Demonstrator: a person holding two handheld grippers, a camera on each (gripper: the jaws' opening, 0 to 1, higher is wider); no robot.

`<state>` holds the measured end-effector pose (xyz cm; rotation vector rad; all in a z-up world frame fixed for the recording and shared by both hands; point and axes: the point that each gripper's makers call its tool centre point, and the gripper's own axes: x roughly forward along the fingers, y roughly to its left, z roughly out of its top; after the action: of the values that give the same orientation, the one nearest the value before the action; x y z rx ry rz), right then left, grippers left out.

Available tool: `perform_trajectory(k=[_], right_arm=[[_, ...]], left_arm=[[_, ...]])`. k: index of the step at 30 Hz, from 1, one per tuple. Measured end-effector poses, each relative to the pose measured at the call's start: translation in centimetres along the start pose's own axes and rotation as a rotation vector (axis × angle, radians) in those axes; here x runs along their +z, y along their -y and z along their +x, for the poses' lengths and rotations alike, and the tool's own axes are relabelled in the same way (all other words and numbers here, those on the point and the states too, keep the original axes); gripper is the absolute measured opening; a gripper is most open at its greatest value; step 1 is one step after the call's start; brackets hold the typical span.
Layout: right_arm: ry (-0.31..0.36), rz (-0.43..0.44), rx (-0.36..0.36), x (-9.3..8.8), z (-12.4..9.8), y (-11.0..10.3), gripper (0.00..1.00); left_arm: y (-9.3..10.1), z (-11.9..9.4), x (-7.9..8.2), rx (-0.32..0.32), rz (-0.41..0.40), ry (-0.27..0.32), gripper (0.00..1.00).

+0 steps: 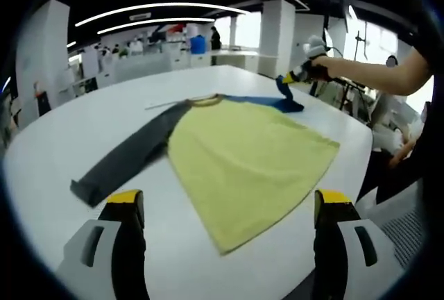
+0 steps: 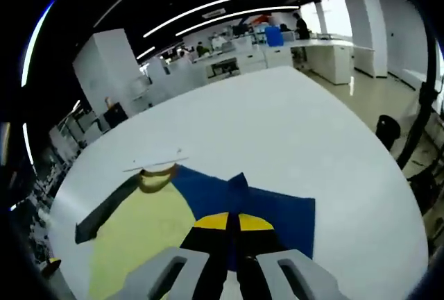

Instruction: Fold the garment on the visible template until the final outline fits inside the template.

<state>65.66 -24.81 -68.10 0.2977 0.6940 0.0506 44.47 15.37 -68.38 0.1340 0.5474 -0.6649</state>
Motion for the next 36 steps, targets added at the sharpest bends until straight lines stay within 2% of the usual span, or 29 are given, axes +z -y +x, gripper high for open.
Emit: perform_trajectory(k=[17,26,32,36], right_arm=[[-0.017,0.024,0.072,0.1,2.1,-5.4,0.00],[-0.036,0.000,0.111,-0.2,2.9,-8.9,0.00],[-0.055,-0.018,0.121,-0.5,3.5,-10.4,0.00],[-0.071,-0.057,0.134,-1.0,3.9,-11.8,0.00]], left_arm=[[0.8,0.2,0.0,-0.023,0.014,-0.001,0.98],[0.8,0.3,-0.1,-0.029,0.018,-0.007,0.99],[0.6,0.3,-0.2,-0.028,0.010,-0.001,0.98],[0.6,0.4,-0.5,-0.033,0.009,-0.007,0.98]])
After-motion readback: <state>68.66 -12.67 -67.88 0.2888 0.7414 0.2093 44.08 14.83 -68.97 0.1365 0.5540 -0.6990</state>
